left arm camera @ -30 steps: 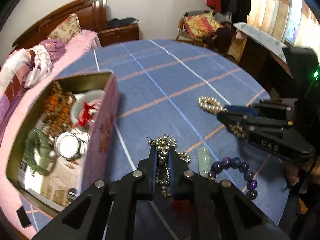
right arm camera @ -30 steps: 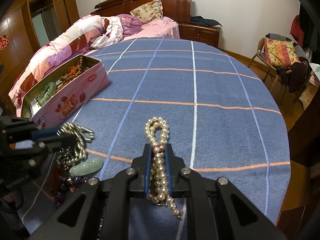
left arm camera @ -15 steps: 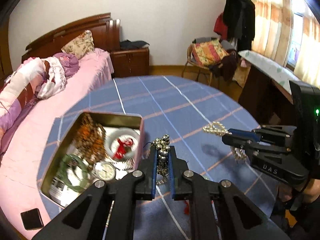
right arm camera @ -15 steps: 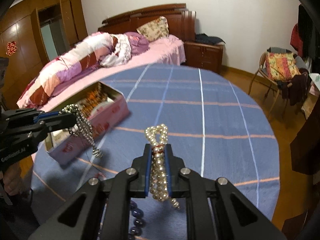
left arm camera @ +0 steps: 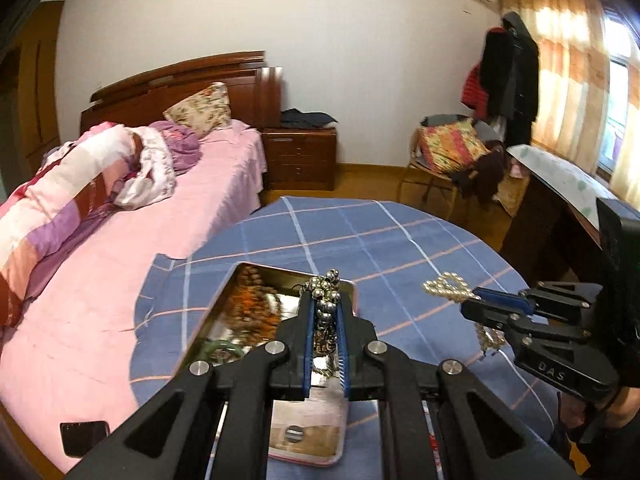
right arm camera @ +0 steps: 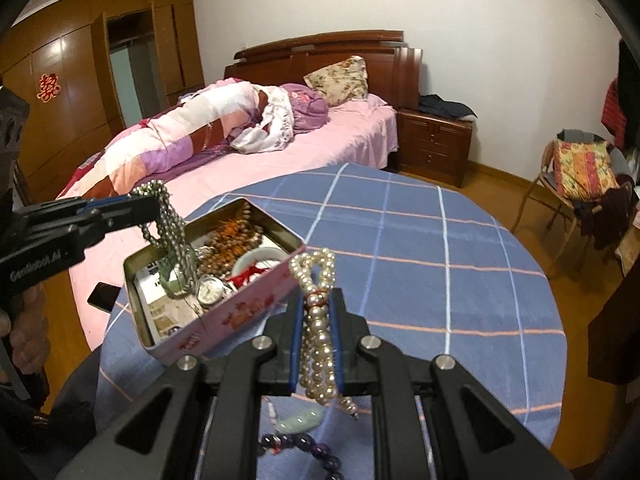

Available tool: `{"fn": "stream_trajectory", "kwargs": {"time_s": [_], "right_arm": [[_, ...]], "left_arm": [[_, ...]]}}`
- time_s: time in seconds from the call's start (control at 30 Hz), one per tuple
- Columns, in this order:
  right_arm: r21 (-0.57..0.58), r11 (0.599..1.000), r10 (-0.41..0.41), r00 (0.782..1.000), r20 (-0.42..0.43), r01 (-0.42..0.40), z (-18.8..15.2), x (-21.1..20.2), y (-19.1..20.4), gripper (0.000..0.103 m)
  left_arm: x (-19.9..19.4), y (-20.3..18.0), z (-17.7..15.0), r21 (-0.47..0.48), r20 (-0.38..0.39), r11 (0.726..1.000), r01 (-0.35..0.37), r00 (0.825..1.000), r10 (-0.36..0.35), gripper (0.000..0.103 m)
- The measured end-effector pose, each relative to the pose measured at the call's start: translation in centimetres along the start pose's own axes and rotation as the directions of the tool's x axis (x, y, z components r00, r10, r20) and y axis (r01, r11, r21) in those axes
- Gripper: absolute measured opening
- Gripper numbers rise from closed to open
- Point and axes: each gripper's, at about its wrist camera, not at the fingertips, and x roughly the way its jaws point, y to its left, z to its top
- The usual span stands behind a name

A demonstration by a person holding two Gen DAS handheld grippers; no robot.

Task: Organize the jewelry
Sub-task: 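Carry the bead chain over the tin with left while right carries pearls, then lower the chain and pearls into the tin and open both grippers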

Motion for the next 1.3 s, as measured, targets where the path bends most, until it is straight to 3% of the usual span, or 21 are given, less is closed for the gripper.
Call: {"fn": "stream_trajectory", "kwargs": {"time_s": [0.27, 0.6, 1.3], "right_arm": [[-0.034, 0.999, 0.009, 1.0, 0.008, -0.008, 1.1, 0.7, 2.1, 0.015], [-0.07, 0.997, 0.038, 0.999, 0.012, -0.037, 2.8, 1.8, 4.6, 0.015], [-0.077, 0.997, 0.028, 0.999, -0.022, -0.029, 3.5, 5.0, 7.1, 0.015]], "left_arm": [[0.1, 3.8, 0.5, -0.079, 0.003, 0.994, -0.072, 0.997, 0.073, 0.009], [-0.1, 5.5, 0.5, -0.098, 0.002, 0.988, -0.116, 0.993, 0.117, 0.009], [1.9, 7.0, -0.5, -0.138, -0.056, 0.977, -0.159, 0.987, 0.153, 0.009]]}}
